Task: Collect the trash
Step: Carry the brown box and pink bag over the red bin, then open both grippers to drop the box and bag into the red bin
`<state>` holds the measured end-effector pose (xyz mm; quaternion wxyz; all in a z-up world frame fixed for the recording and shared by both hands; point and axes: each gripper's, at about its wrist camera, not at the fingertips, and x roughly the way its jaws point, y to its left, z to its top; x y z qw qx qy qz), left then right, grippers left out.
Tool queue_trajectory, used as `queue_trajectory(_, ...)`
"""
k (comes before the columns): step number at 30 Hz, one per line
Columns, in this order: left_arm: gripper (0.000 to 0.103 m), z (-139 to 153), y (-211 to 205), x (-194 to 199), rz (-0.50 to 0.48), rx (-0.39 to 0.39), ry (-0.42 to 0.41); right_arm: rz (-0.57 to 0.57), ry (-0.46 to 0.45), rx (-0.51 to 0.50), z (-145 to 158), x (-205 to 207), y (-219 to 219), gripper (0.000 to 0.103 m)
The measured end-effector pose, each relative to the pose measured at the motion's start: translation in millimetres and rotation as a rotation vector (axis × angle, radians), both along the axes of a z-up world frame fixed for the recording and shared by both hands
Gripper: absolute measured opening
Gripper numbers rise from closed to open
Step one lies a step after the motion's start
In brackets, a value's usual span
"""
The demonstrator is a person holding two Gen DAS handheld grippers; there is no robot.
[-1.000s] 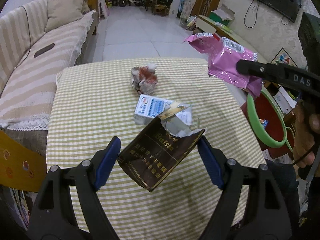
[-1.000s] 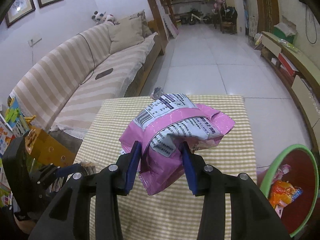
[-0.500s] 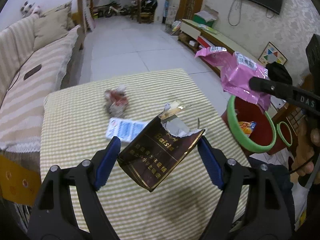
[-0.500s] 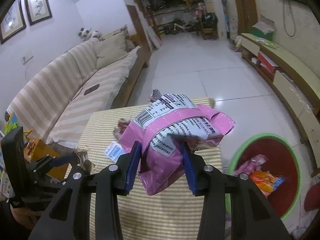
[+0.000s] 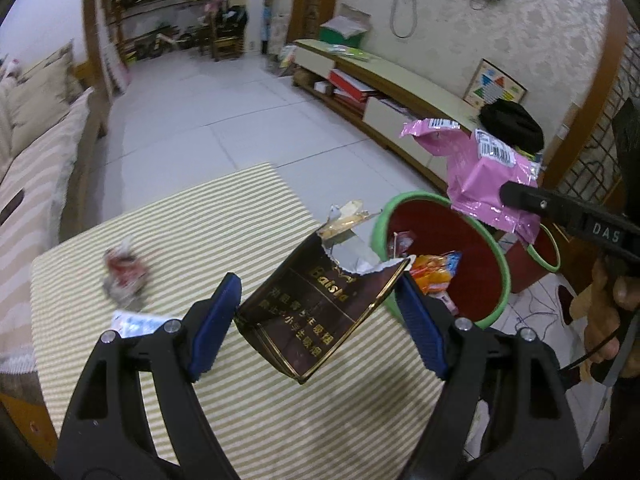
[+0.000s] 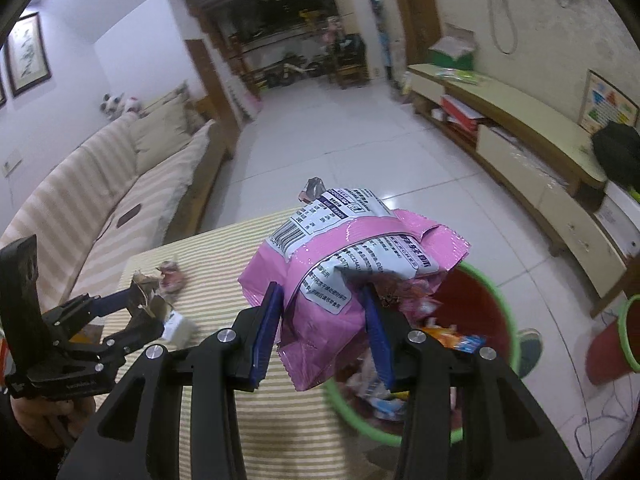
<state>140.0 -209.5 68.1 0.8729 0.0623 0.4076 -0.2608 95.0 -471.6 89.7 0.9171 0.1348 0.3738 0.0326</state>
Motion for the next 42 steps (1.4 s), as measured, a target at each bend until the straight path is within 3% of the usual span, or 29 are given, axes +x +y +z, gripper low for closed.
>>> queue_trajectory(11, 0.077, -1, -77, 5, -0.123, -0.018, 0.014, -0.095, 0.021, 0.033, -23, -16, -68, 0.040)
queue_trajectory(23, 0.077, -7, -122, 31, -0.144, -0.190, 0.135, -0.060, 0.083, 0.021, -53, -20, -102, 0.040)
queue_trajectory(42, 0.077, -29, -150, 46, -0.166, -0.173, 0.202, -0.020, 0.137, 0.020, -80, -7, -102, 0.041)
